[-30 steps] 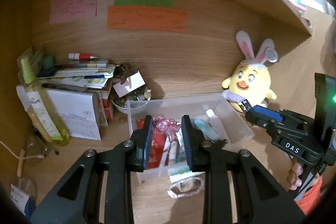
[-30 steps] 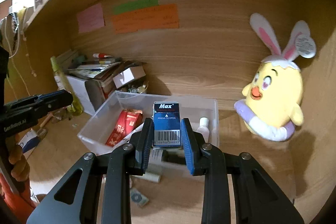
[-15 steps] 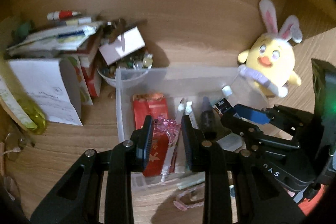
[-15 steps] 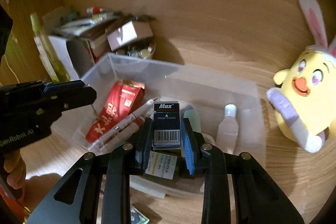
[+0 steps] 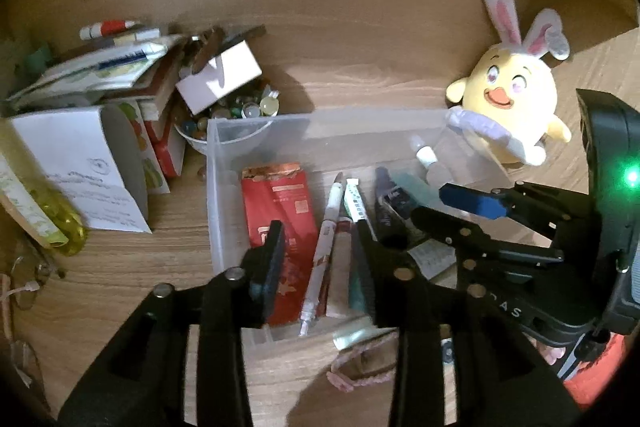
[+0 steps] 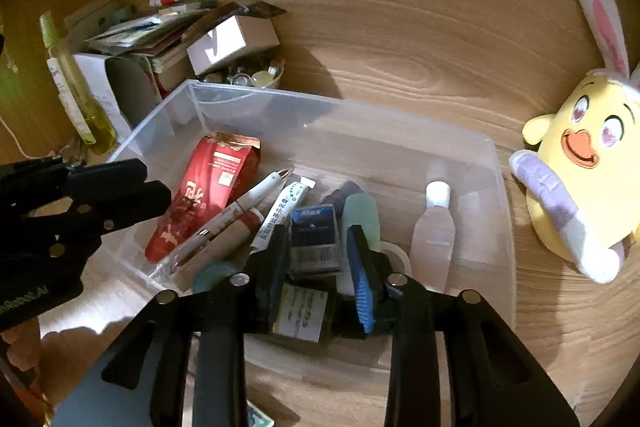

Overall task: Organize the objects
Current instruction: 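Drop the pink keychain and blue Max box into the bin, opening both grippers, then grasp the braided bracelet with the left gripper while the right grasps the green square packet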

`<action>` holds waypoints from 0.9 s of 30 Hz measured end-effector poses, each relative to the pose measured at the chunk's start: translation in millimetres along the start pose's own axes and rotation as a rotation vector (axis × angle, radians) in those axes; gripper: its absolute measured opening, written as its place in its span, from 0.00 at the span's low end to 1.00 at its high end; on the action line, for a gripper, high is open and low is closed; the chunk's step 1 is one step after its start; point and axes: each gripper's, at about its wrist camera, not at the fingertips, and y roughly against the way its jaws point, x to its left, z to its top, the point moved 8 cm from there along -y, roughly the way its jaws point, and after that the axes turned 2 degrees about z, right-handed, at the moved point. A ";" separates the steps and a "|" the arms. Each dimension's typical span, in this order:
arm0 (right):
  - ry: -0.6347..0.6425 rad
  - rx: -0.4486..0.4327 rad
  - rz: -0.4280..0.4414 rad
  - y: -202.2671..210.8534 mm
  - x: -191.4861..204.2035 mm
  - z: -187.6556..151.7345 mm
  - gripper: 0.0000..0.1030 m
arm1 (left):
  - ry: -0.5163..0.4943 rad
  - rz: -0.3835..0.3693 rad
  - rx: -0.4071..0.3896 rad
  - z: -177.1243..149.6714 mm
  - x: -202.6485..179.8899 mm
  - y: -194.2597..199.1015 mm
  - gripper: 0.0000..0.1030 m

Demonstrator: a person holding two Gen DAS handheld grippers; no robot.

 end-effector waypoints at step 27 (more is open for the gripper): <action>0.074 0.027 0.099 46.3 22.3 -102.5 0.59 | -0.062 0.031 0.083 -99.3 -2.5 25.9 0.62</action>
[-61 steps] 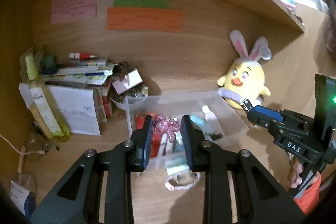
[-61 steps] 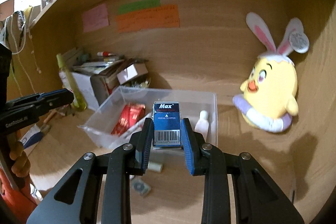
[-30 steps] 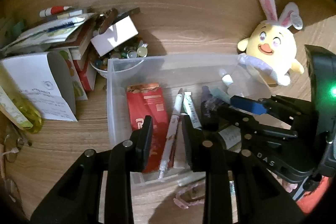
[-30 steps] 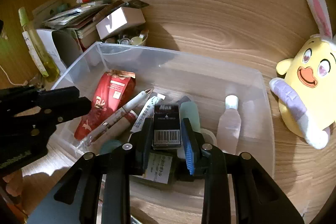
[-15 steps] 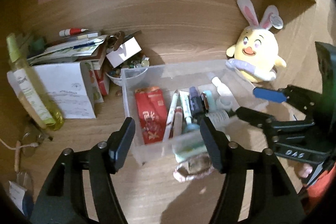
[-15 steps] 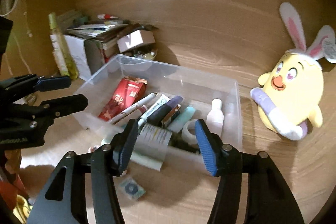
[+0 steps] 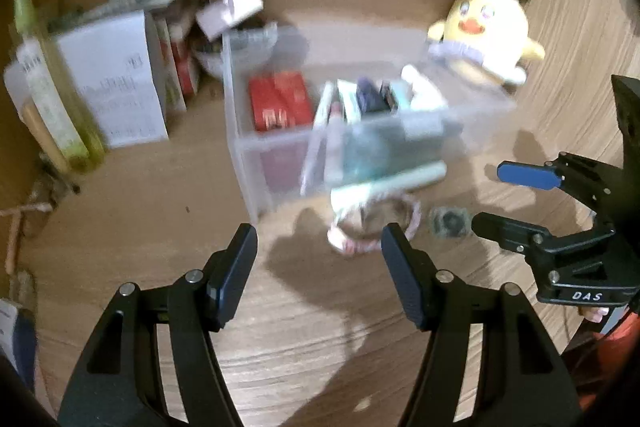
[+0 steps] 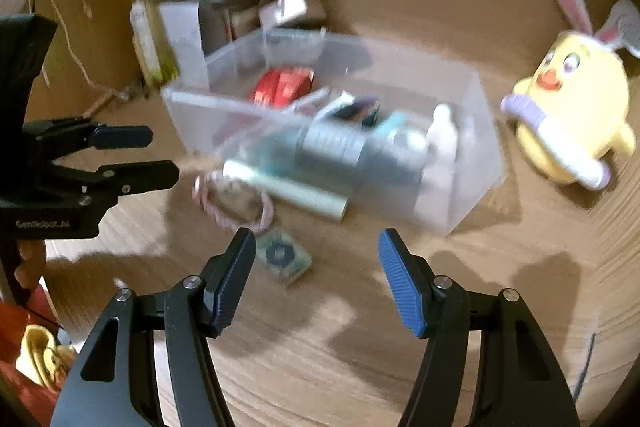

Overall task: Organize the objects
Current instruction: 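Grasp the braided bracelet with the left gripper while the right grasps the green square packet, then lower the bracelet and green packet into the bin and open both grippers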

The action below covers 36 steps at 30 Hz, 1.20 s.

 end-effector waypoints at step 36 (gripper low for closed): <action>-0.096 -0.072 0.022 29.0 -15.4 1.2 0.22 | -0.014 -0.066 -0.075 -5.7 -20.4 30.0 0.18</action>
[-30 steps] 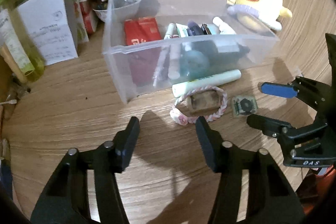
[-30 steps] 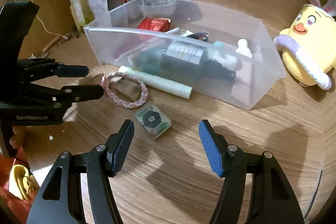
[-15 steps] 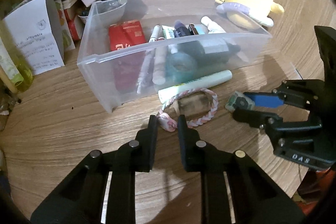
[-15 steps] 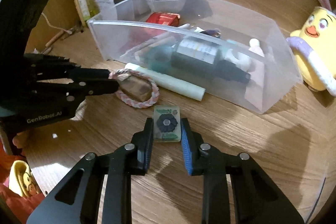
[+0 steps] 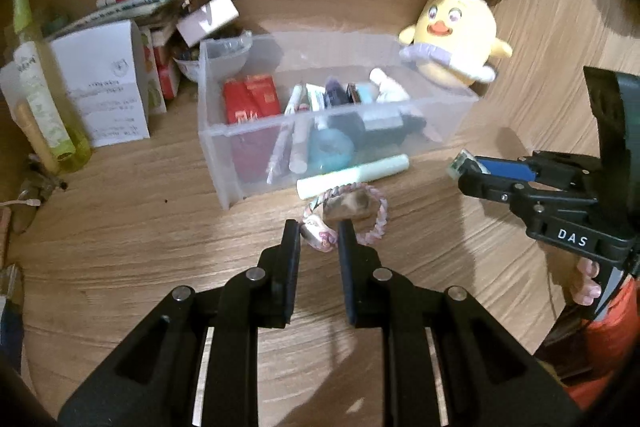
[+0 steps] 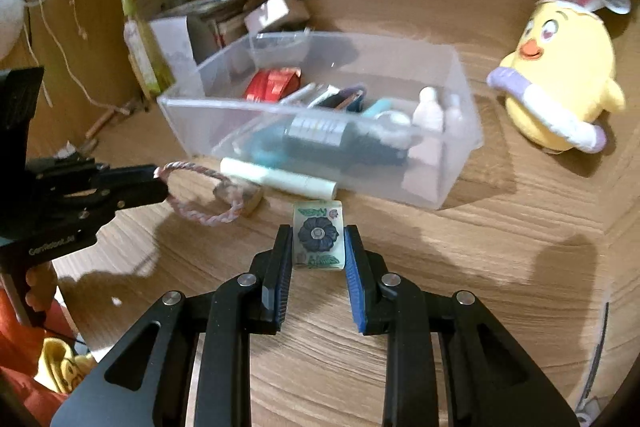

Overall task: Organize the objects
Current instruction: 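Lower the bracelet and green packet into the bin and open both grippers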

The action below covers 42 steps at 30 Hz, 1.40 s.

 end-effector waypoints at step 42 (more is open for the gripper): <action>-0.034 0.062 -0.121 -83.8 -43.2 91.0 0.22 | 0.072 0.032 0.025 88.6 23.8 -65.5 0.18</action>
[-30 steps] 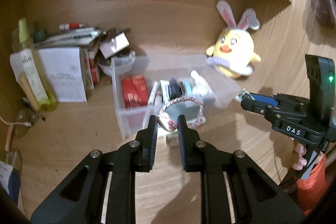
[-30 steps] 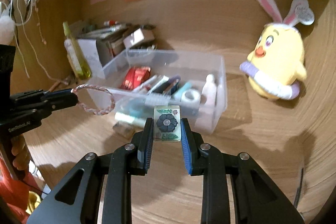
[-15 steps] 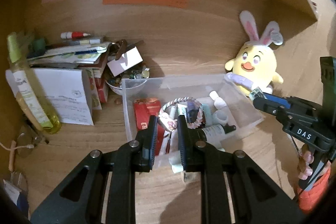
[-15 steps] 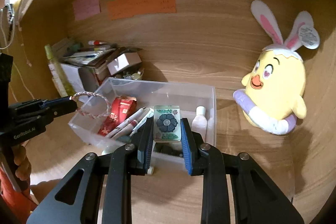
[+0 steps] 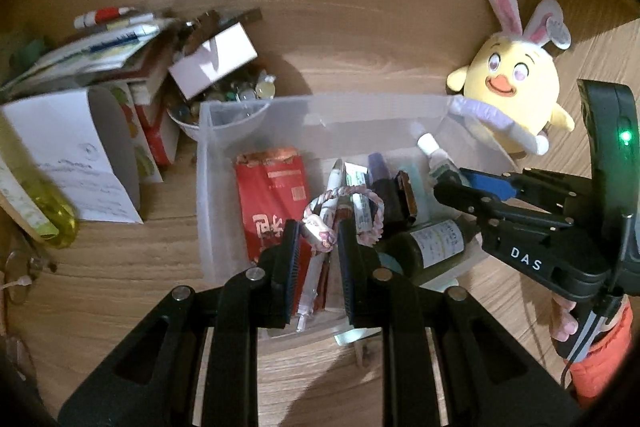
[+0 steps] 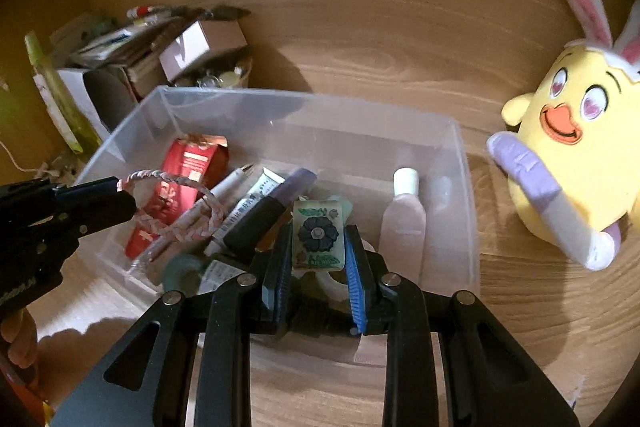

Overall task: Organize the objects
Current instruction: 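Lower the bracelet and green packet into the bin and open both grippers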

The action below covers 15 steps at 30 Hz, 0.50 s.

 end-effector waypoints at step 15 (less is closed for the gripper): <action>0.053 -0.091 -0.020 53.4 2.9 -3.4 0.36 | -0.076 0.014 -0.086 -8.6 -16.9 40.6 0.45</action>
